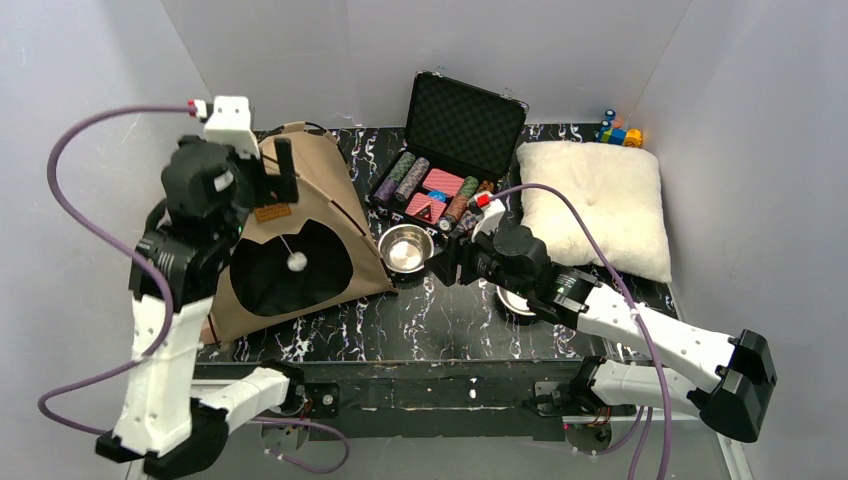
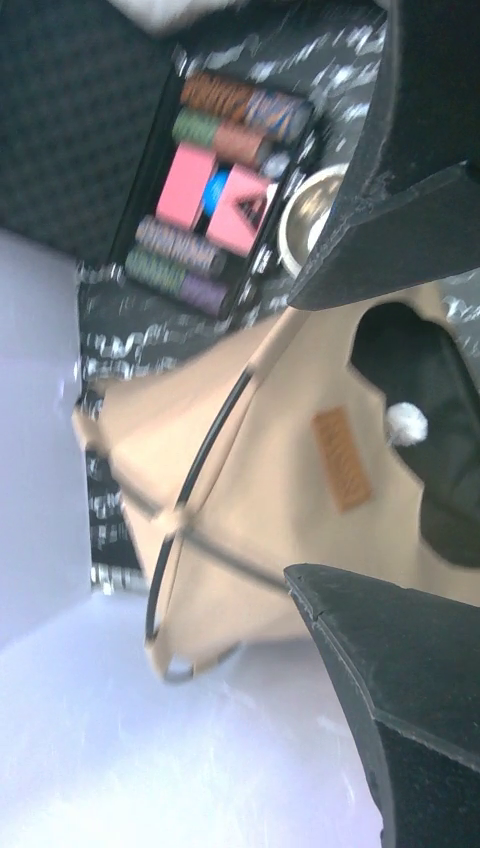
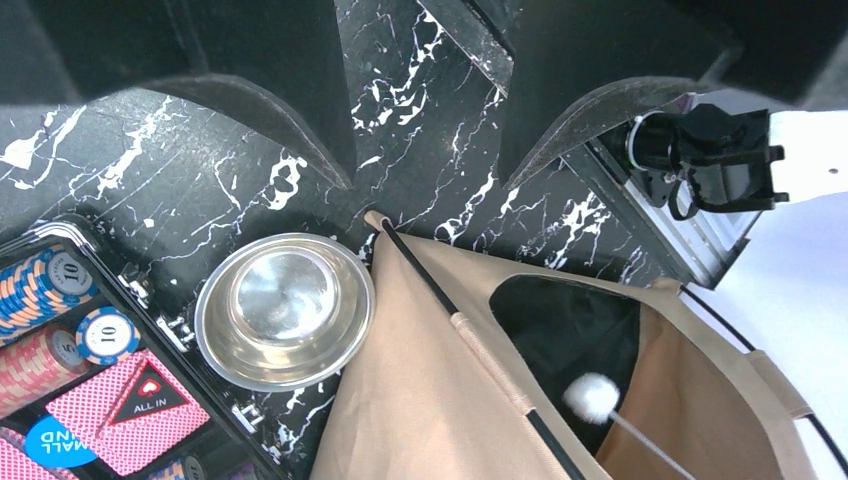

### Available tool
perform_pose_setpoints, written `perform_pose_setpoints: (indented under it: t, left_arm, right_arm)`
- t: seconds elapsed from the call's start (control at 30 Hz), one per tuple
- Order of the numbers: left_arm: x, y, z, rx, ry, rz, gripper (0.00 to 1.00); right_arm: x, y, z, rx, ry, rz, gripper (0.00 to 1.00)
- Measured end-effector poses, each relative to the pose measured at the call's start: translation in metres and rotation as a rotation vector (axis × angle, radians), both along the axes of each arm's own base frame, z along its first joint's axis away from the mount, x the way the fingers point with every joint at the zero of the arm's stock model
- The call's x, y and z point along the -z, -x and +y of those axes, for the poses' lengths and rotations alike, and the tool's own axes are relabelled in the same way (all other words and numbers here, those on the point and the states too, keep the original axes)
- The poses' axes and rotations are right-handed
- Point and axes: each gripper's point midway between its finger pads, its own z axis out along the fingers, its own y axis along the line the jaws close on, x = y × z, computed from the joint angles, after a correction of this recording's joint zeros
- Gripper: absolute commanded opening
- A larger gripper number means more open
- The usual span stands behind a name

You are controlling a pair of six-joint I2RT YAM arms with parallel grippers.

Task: Set up the pet tent

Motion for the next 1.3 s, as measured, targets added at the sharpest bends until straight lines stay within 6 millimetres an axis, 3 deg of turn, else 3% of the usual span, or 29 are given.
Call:
perform_pose_setpoints:
  t: [0.13,0.3,0.4,0.43,0.47,0.5,0.57,0.6,0.77,0.97,1.3]
  left_arm:
    - [-0.004,-0.035,0.037,-0.125,-0.061,0.028,1.0]
    - [0.028,-0.055,0.082,-0.232,-0.092,0.125,0.99]
    - [0.065,-0.059,0.107,-0.307,-0.075,0.197,0.8]
    - [0.08,-0.062,0.109,-0.315,-0.072,0.225,0.59]
    - [0.088,-0.063,0.11,-0.318,-0.071,0.239,0.44]
    - [0.089,-0.066,0.11,-0.319,-0.065,0.231,0.22]
    - [0.089,-0.069,0.11,-0.314,-0.071,0.192,0.03]
    - [0.09,-0.068,0.109,-0.297,-0.084,0.172,0.0]
    - [0.086,-0.066,0.1,-0.206,-0.146,0.12,0.0]
    - [0.065,-0.07,0.086,-0.093,-0.196,0.032,0.0]
    - [0.028,-0.094,0.056,0.119,-0.213,0.007,0.0]
  right_arm:
    - [-0.01,0.004,-0.002,-0.014,-0.027,-0.013,0.61]
    - [-0.02,0.01,-0.01,-0.015,-0.046,-0.028,0.59]
    - [-0.015,0.014,-0.016,-0.015,-0.034,-0.02,0.59]
    - [-0.015,0.014,-0.016,-0.015,-0.031,-0.018,0.59]
    - [-0.014,0.014,-0.017,-0.015,-0.029,-0.017,0.59]
    - [-0.014,0.014,-0.017,-0.014,-0.028,-0.016,0.59]
    - [-0.008,0.015,-0.018,-0.014,-0.02,-0.007,0.58]
    - [-0.005,0.016,-0.018,-0.013,-0.012,0.002,0.58]
    - [-0.003,0.016,-0.019,-0.011,-0.008,0.011,0.58]
    - [0.005,0.018,-0.022,-0.004,0.013,0.045,0.58]
    - [0.022,0.023,-0.028,0.011,0.057,0.106,0.57]
